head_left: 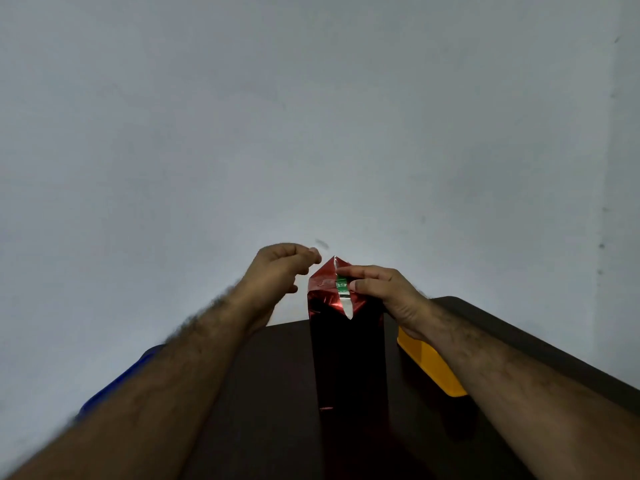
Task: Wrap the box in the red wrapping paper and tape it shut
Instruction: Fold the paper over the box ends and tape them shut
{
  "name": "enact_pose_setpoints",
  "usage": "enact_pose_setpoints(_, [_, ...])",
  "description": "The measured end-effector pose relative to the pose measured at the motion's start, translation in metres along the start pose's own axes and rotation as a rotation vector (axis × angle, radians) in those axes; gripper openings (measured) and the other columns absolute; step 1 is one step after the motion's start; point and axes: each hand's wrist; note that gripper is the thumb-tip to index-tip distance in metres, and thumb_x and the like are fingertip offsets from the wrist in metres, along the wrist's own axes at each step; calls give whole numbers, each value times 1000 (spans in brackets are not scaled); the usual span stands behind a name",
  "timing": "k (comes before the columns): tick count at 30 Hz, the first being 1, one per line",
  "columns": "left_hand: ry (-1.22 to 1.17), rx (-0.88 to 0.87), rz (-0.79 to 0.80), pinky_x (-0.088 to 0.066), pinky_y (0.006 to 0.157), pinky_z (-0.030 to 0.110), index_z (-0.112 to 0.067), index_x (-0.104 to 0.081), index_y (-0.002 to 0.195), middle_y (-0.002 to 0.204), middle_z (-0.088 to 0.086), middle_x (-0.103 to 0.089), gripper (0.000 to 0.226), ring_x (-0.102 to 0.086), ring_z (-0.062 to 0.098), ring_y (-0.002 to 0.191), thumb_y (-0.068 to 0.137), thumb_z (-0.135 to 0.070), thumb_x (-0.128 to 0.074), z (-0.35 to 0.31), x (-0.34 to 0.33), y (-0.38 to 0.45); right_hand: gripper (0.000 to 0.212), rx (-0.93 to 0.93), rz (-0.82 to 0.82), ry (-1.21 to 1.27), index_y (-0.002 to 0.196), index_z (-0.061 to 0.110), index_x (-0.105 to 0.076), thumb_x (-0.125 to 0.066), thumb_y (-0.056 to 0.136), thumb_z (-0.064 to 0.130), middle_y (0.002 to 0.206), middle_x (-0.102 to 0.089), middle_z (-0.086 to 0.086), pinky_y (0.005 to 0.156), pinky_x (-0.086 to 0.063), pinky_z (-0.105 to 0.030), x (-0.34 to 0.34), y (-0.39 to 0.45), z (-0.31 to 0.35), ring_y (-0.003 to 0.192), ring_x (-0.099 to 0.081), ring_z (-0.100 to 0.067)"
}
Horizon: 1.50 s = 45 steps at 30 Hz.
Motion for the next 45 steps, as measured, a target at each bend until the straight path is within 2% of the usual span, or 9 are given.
enact_pose_setpoints(5, [301,95,214,-47,87,39,-8,-80,95,113,5,-78,21,-64,24,117,93,-29,-78,-28,5,20,33,77,-30,121,124,17,-77,-69,94,6,119,-78,1,95,-58,-29,-5,7,-12,112,-73,-17])
enact_pose_setpoints(13, [523,279,282,-42,92,41,-14,-81,102,117,-4,-72,23,-62,18,112,88,-32,-82,-35,-13,42,38,166,-56,246,126,21,-75,-72,90,12,134,-70,0,93,-59,-34,-8,8,-32,120,-69,-18])
enact_pose_setpoints(20, [592,276,378,-37,92,41,-20,-82,85,106,-8,-73,10,-58,15,98,89,-26,-76,-49,-30,52,27,185,0,61,112,25,-79,-70,94,7,129,-66,-3,81,-54,-15,0,7,-20,110,-69,-5])
enact_pose_setpoints(23, [634,261,378,-37,87,39,-19,-80,83,102,-8,-71,8,-57,17,98,89,-22,-75,-53,-29,55,37,228,-28,-44,121,44,-74,-75,91,22,140,-51,2,97,-48,-16,0,8,-21,131,-54,-8])
enact_pose_setpoints(26, [597,243,350,-38,92,41,-16,-80,87,103,-8,-72,8,-58,17,98,88,-22,-76,-56,-21,57,79,224,-82,-77,149,63,-36,-79,84,56,154,-38,10,101,-48,-28,-2,6,-27,135,-45,-13])
enact_pose_setpoints(30, [525,223,310,-40,98,44,-14,-81,91,118,3,-69,15,-60,18,104,85,-28,-79,-55,-9,56,105,184,-156,136,145,51,-33,-77,57,86,150,-46,3,97,-59,-40,-8,2,-37,127,-59,-23])
enact_pose_setpoints(36, [338,231,263,-40,90,40,-19,-78,84,111,-1,-71,12,-57,18,98,83,-30,-80,-43,1,45,31,192,-153,286,119,20,-60,-51,100,42,125,-65,-8,85,-59,-31,-17,3,-36,120,-66,-27])
enact_pose_setpoints(42, [61,201,222,-47,84,41,-21,-76,78,92,-6,-73,21,-58,20,99,98,-22,-70,-22,5,33,35,154,-135,232,130,22,-70,-42,111,23,142,-59,-9,87,-58,-22,-17,4,-33,124,-65,-15])
enact_pose_setpoints(45, [26,192,203,-50,79,39,-19,-73,80,91,-5,-73,18,-59,19,98,98,-21,-71,-16,5,27,37,157,-128,240,140,39,-58,-47,109,23,144,-54,-1,97,-59,-33,-18,5,-30,128,-61,-18])
Point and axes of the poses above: each hand's wrist, its own y-axis towards the middle knuckle, its own x-axis out of the back of the hand, z = x × y
